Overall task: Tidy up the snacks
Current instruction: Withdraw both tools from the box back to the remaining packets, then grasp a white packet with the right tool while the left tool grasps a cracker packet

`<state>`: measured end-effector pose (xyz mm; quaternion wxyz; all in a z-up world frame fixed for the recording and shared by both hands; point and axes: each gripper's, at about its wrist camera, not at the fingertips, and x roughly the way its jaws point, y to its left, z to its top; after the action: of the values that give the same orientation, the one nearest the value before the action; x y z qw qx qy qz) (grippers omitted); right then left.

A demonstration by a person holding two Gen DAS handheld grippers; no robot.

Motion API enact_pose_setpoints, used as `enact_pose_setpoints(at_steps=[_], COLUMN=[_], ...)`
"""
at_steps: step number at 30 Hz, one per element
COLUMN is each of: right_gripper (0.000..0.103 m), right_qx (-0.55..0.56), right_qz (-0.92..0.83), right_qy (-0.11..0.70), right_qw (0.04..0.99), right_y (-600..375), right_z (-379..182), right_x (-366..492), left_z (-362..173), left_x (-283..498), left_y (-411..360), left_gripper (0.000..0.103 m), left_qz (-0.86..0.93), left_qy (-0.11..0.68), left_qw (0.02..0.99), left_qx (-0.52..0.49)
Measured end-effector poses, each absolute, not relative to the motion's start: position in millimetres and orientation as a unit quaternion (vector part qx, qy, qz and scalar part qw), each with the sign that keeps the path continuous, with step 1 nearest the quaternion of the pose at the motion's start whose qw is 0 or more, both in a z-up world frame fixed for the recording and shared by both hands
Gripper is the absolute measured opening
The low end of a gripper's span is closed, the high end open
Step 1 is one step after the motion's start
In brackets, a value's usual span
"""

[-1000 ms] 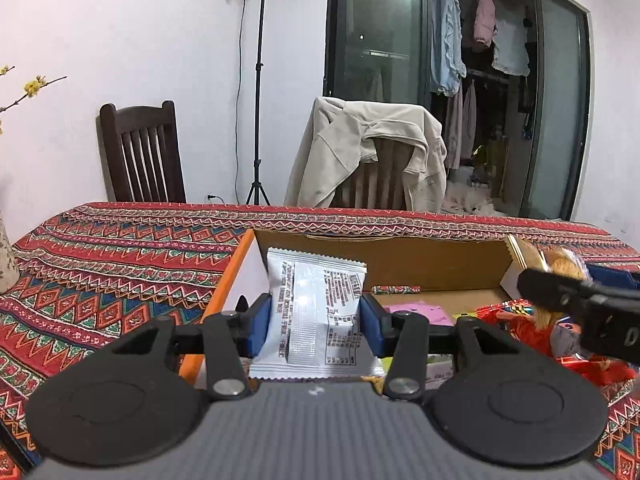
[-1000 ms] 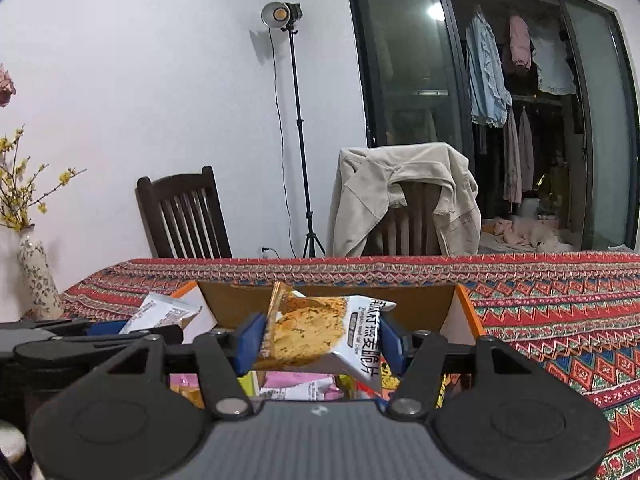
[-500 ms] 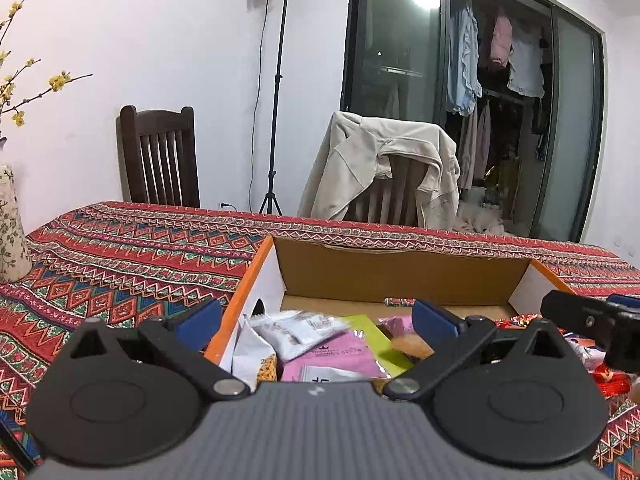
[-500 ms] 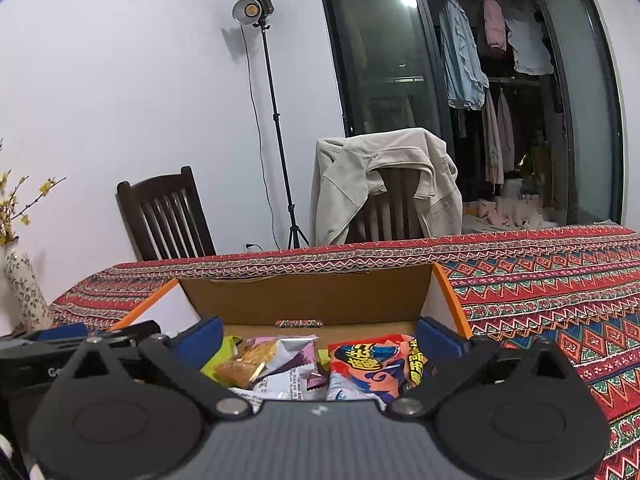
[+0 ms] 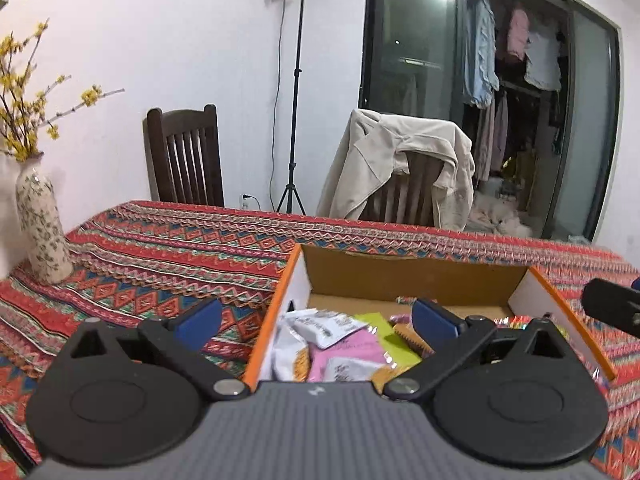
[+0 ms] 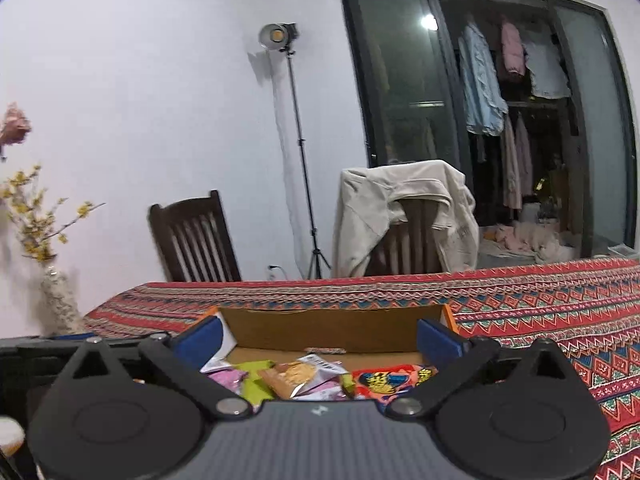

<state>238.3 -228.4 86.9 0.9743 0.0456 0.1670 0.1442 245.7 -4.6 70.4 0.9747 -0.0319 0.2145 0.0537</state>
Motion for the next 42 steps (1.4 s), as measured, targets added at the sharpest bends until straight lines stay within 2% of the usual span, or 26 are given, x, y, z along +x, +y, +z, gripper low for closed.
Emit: enact_pose_setpoints(at_steps=[6,13,21,26,30,36,37,41,42], right_gripper=[0.103,0.103,0.096,0.075,0.074,0.075,0.073,0.053,0.051], right_qx=[0.018,-0.01,-0.042,-0.03,-0.011,-0.045,-0.049,-0.063,-0.066], right_qz=[0.171,0.187,0.193,0.18,0.186,0.191,0.193,0.205,0.207], right_qy=[0.205,0.27,0.329,0.355,0.366,0.346,0.344,0.334,0.331], right_qw=[0.963,0.945,0.923,0.917,0.912,0.917,0.918,0.918,0.918], right_y=[-226,-213,-183,-172,-174,-165,-164,-160,-159], right_z=[77,39,2,-9,-17,-23,-22,-21,-20], right_x=[216,200,210,225,232,225,224,217,215], left_z=[65,41,-1,1,2,2,2,1,0], left_x=[218,185,174,170,168,169,169,170,171], left_y=[12,29,48,49,47,51,52,53,54], left_gripper=[0.103,0.103,0.103,0.103,0.103,0.103,0.103,0.103,0.103], left_qz=[0.04,0.034,0.033,0.023,0.018,0.021,0.022,0.025,0.026], left_qy=[0.227,0.25,0.275,0.255,0.246,0.249,0.249,0.252,0.253], left_qw=[0.973,0.968,0.961,0.967,0.969,0.968,0.968,0.967,0.967], left_qx=[-0.024,-0.006,-0.004,-0.005,-0.001,-0.013,-0.014,-0.018,-0.02])
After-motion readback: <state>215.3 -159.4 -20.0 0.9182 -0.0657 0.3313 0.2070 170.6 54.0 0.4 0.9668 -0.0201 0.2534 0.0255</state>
